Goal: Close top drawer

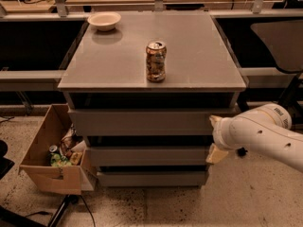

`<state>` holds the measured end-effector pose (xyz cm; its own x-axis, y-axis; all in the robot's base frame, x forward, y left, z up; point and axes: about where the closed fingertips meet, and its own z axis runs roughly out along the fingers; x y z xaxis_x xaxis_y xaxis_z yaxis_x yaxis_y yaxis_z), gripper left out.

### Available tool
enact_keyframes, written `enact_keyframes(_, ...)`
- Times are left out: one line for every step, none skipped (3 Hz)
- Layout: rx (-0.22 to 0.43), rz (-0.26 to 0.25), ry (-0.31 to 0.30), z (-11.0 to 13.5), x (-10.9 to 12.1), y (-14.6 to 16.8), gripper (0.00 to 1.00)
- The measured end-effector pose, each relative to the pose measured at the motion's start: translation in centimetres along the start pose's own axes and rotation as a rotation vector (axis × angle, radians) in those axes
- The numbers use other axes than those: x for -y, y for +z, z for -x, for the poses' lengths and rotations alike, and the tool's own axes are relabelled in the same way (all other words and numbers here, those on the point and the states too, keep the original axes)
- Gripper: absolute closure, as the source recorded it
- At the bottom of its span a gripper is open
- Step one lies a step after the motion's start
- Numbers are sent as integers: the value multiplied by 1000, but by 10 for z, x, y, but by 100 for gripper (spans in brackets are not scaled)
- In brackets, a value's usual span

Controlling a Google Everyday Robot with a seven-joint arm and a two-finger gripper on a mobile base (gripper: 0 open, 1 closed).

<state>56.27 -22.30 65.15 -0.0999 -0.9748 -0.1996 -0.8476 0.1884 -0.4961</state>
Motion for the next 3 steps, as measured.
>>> enact_keyframes(-62,7,-12,-6,-2,-20,50)
enact_keyframes(-178,34,-59,-19,3,-64,73)
enact_keyframes(-294,73,-93,-46,5,-130,96)
